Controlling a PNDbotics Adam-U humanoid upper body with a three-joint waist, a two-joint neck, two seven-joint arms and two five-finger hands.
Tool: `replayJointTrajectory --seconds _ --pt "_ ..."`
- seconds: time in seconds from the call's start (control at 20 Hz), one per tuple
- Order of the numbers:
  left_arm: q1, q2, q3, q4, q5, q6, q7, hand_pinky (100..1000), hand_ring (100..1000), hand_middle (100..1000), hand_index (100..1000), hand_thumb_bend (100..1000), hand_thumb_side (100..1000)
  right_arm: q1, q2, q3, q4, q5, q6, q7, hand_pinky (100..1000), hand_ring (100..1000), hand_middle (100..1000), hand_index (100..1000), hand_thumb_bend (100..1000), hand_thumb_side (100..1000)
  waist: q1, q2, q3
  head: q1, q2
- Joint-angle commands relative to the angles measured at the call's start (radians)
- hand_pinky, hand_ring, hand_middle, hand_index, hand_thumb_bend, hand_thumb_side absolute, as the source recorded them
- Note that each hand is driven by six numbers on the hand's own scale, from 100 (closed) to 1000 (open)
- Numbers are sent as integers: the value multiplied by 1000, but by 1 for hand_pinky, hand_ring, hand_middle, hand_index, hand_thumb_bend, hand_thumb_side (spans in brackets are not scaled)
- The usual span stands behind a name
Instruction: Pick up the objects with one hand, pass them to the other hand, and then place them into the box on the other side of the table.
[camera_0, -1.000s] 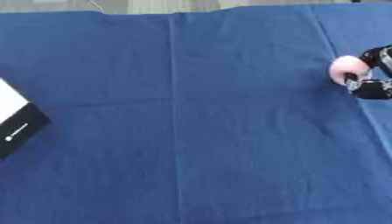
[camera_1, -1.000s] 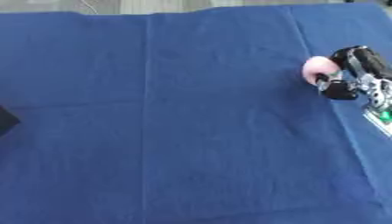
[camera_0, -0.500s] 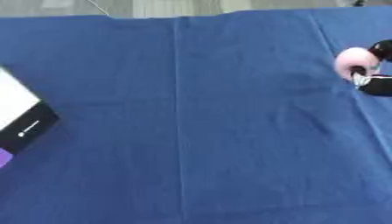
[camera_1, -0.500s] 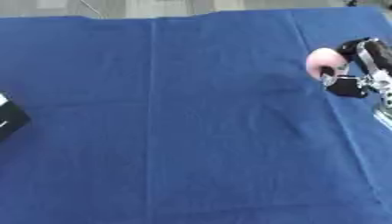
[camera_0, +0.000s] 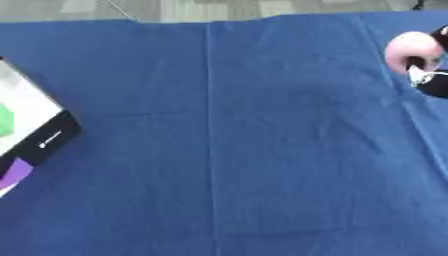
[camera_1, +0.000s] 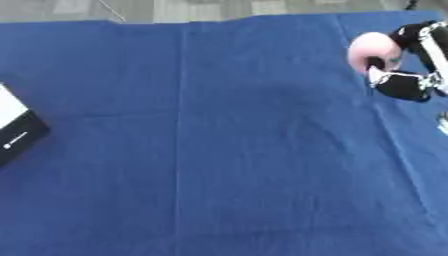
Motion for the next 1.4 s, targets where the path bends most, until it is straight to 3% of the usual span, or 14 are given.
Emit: replayJointTrajectory --seconds 0.05,0.4,0.7,1.2,1.4 --pt "-14 42 17 -8 4 -2 2 868 632 640 724 182 442 -24 -21 -1 -19 -21 -45 7 761 699 476 521 100 100 0 -26 0 -2 5" --pt "-19 38 21 -11 11 -3 5 870 630 640 724 178 443 -96 -4 37 -19 -50 -122 40 758 704 486 531 100 100 0 -35 5 -11 9" --pt "-25 35 25 -28 23 -9 10 869 628 638 723 176 443 -165 38 80 -19 -81 -144 55 736 700 487 531 100 100 2 -38 9 -4 2" --pt "-63 37 -10 -178 40 -31 -35 859 633 643 727 187 428 -284 129 144 -19 -103 -103 73 717 700 489 533 100 100 5 -48 22 6 17" --pt "-96 32 -32 -189 30 -77 -68 852 639 647 729 196 411 -309 164 170 -19 -76 -73 72 713 700 490 534 100 100 7 -51 27 4 17"
